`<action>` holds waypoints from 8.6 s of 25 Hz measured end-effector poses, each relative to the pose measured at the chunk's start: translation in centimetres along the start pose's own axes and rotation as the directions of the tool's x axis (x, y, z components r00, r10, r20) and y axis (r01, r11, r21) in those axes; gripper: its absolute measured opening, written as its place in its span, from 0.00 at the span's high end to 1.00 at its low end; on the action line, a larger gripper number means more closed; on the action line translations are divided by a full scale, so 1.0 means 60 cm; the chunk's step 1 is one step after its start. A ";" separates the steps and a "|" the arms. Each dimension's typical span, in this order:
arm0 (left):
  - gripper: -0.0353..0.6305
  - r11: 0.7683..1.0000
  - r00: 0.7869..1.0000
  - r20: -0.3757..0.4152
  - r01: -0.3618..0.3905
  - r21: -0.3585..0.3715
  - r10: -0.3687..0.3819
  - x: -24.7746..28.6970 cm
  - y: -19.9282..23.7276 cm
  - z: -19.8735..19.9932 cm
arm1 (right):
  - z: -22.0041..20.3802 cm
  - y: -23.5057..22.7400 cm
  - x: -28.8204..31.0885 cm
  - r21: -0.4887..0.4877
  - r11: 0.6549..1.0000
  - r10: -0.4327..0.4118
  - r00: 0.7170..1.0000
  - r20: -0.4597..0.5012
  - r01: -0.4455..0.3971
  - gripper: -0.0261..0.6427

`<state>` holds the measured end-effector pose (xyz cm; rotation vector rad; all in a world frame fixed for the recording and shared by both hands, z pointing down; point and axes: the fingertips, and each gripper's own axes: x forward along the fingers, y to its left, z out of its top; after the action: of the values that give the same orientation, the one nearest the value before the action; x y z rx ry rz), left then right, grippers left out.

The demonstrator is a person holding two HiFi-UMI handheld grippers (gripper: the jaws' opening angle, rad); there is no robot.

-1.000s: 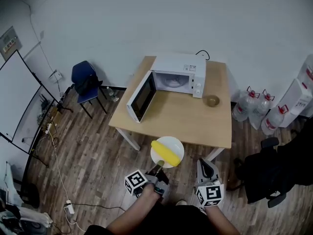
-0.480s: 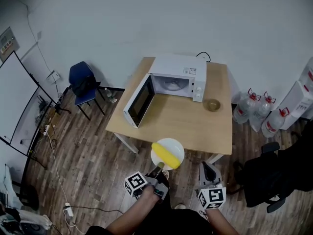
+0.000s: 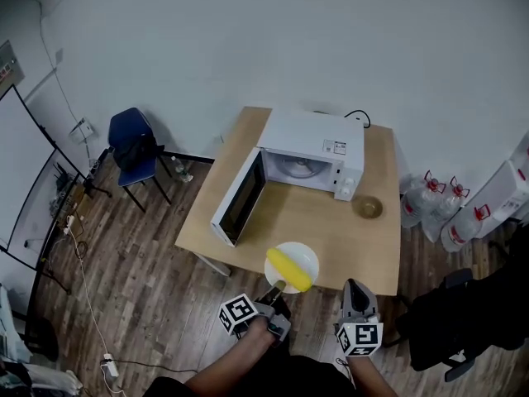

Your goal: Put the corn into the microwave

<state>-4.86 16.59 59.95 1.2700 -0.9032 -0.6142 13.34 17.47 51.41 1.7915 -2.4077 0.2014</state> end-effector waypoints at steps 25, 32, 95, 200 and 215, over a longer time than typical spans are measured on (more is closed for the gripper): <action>0.92 0.999 0.983 -0.179 -0.042 0.032 0.047 0.203 -0.011 0.214 | 0.062 0.018 0.276 -0.050 0.987 -0.153 0.988 -0.033 0.152 0.87; 0.92 0.999 0.987 -0.154 -0.045 0.028 0.049 0.270 -0.008 0.246 | 0.061 0.013 0.320 -0.037 0.993 -0.113 0.993 -0.027 0.112 0.87; 0.92 0.991 0.984 0.124 -0.123 -0.045 0.128 0.769 0.102 0.419 | -0.009 -0.176 0.523 0.041 0.998 -0.032 0.989 -0.143 0.039 0.87; 0.91 0.246 0.999 -0.043 0.042 0.968 0.001 0.170 -0.171 0.150 | 0.062 0.037 0.238 -0.002 0.999 -0.038 0.997 -0.071 0.038 0.87; 0.91 0.068 0.995 0.056 -0.051 0.996 -0.083 0.133 -0.248 0.110 | 0.111 0.021 0.197 -0.048 0.999 0.007 1.000 -0.001 -0.007 0.87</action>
<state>-4.92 3.31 47.61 2.5667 -1.5086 0.1189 8.56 5.49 47.02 1.7627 -2.3969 0.1435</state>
